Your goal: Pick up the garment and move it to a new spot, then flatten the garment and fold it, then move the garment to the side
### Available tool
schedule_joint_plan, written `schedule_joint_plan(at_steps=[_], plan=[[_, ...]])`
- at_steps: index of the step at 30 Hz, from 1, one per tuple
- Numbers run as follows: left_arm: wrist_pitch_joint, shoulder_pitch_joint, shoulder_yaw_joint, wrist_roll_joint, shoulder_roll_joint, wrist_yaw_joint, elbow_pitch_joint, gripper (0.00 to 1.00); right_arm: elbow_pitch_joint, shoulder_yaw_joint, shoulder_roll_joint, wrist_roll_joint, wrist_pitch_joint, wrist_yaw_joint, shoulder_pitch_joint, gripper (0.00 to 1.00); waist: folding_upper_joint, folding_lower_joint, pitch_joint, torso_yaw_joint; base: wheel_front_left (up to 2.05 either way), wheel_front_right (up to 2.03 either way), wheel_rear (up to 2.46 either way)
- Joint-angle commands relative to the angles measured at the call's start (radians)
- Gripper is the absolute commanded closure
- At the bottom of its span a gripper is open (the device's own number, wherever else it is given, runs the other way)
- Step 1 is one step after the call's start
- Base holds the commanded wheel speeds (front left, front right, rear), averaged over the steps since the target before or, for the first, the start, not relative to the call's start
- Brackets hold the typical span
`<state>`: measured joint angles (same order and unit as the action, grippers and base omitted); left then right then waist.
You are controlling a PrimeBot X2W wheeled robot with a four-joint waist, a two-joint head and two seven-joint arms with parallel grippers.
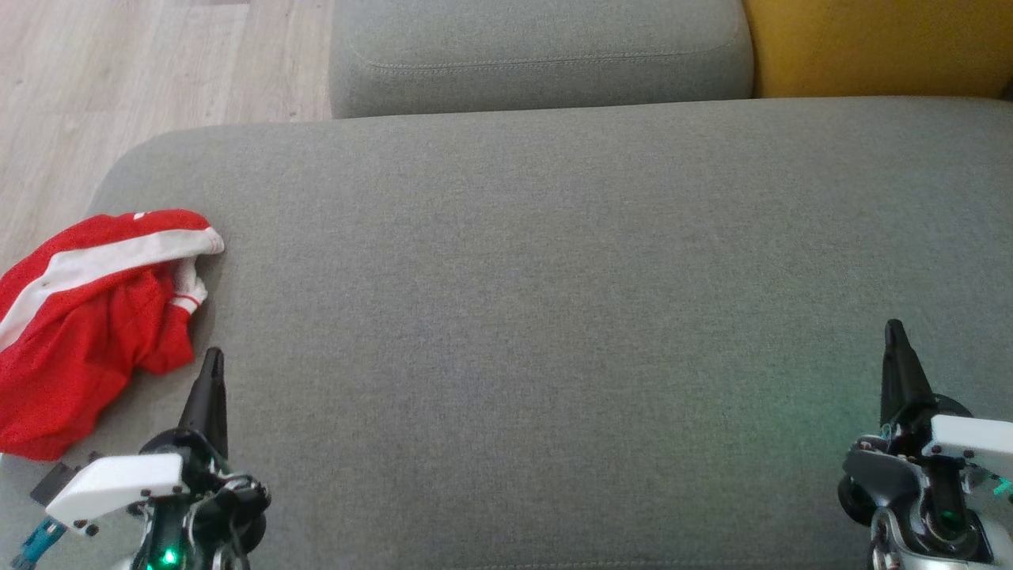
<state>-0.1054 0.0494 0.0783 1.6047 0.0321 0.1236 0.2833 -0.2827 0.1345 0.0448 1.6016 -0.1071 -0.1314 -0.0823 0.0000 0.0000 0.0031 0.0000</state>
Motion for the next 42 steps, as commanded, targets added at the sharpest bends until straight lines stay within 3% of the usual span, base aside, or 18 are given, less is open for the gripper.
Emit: schedule_joint_plan(at_steps=[1, 42], plan=[[-0.007, 0.058, 0.035, 0.004, 0.018, 0.007, -0.039, 1.00, 0.038, -0.021, 0.005, 0.007, -0.006, 0.001, -0.026, 1.00, 0.0000, 0.0000, 0.000, 0.000, 0.00, 0.00, 0.00], [-0.007, 0.058, 0.035, 0.004, 0.018, 0.007, -0.039, 1.00, 0.038, -0.021, 0.005, 0.007, -0.006, 0.001, -0.026, 1.00, 0.0000, 0.0000, 0.000, 0.000, 0.00, 0.00, 0.00]])
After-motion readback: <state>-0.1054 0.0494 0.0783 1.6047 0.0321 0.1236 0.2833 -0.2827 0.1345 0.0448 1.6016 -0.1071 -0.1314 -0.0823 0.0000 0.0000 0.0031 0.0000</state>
